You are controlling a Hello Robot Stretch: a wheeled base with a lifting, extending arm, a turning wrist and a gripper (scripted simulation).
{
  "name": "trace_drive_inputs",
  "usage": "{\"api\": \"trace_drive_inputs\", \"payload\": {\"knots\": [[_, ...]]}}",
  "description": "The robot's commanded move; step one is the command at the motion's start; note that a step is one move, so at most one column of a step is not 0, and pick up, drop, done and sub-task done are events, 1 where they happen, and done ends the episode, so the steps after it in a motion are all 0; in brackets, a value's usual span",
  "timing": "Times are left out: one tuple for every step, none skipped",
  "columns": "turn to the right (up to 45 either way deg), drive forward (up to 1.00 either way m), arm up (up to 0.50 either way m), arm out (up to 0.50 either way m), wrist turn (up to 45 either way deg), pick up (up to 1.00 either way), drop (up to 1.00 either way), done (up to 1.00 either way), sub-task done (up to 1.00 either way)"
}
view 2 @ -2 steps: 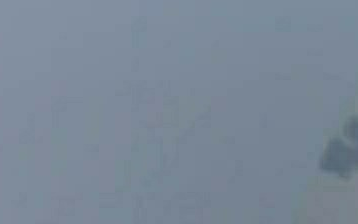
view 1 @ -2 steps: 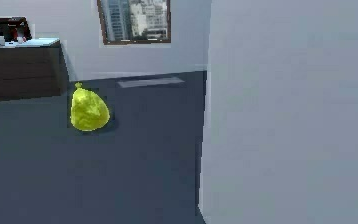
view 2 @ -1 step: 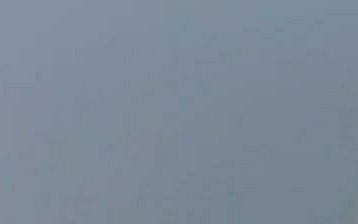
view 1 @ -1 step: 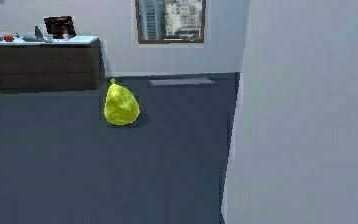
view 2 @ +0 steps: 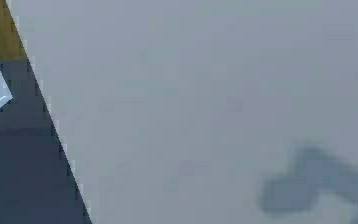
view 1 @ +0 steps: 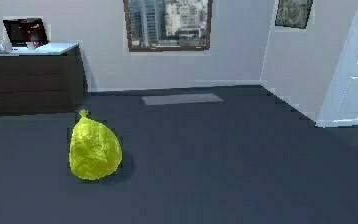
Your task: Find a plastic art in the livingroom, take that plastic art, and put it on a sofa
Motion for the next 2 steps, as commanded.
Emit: {"api": "trace_drive_inputs", "payload": {"knots": [[-9.0, 0.0, 0.0, 0.0, 0.0, 0.0, 0.0, 0.0, 0.0], [0.0, 0.25, 0.0, 0.0, 0.0, 0.0, 0.0, 0.0, 0.0]]}}
